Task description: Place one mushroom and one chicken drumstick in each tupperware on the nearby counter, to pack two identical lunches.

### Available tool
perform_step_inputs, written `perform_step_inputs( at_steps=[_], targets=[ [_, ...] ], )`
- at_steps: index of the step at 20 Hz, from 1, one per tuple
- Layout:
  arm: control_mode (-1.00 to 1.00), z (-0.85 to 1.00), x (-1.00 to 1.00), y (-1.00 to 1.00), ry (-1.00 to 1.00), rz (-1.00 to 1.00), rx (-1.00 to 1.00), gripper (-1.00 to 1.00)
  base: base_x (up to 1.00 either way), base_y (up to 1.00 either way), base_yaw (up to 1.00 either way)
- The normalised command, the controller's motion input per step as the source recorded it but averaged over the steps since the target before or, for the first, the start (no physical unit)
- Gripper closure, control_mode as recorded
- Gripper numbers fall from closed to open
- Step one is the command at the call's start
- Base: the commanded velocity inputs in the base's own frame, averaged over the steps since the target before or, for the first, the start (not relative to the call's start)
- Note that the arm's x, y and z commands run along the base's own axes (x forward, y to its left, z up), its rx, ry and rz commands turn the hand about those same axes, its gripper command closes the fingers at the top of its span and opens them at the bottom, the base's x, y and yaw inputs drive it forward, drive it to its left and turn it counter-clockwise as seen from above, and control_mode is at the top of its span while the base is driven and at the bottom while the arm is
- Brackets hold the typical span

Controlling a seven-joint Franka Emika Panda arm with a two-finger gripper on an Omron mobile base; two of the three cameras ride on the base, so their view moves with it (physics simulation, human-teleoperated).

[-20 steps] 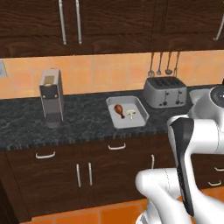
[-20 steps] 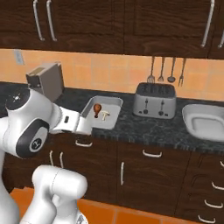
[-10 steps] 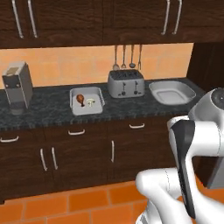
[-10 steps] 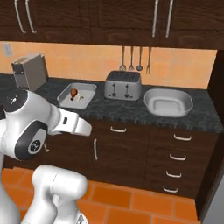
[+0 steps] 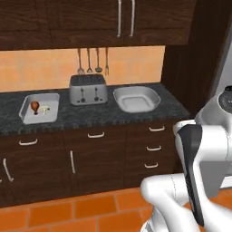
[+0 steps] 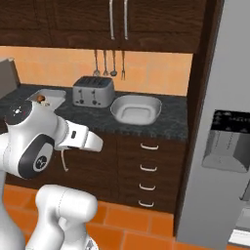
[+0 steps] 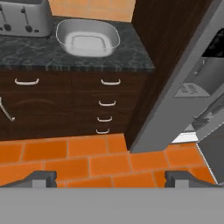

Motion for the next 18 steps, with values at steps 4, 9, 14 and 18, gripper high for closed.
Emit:
perform_step_inputs(
  at_steps=[4, 9, 14, 18],
  targets=[
    [1.0, 0.0, 0.0, 0.0, 0.0, 0.0, 0.0, -1.0, 0.0, -1.0, 0.0],
    [1.0, 0.0, 0.0, 0.0, 0.0, 0.0, 0.0, -1.0, 0.0, -1.0, 0.0],
    [1.0, 0.0, 0.0, 0.0, 0.0, 0.0, 0.0, -1.0, 0.08, -1.0, 0.0],
    [1.0, 0.0, 0.0, 0.0, 0.0, 0.0, 0.0, -1.0, 0.25, -0.99, 0.0]
  ],
)
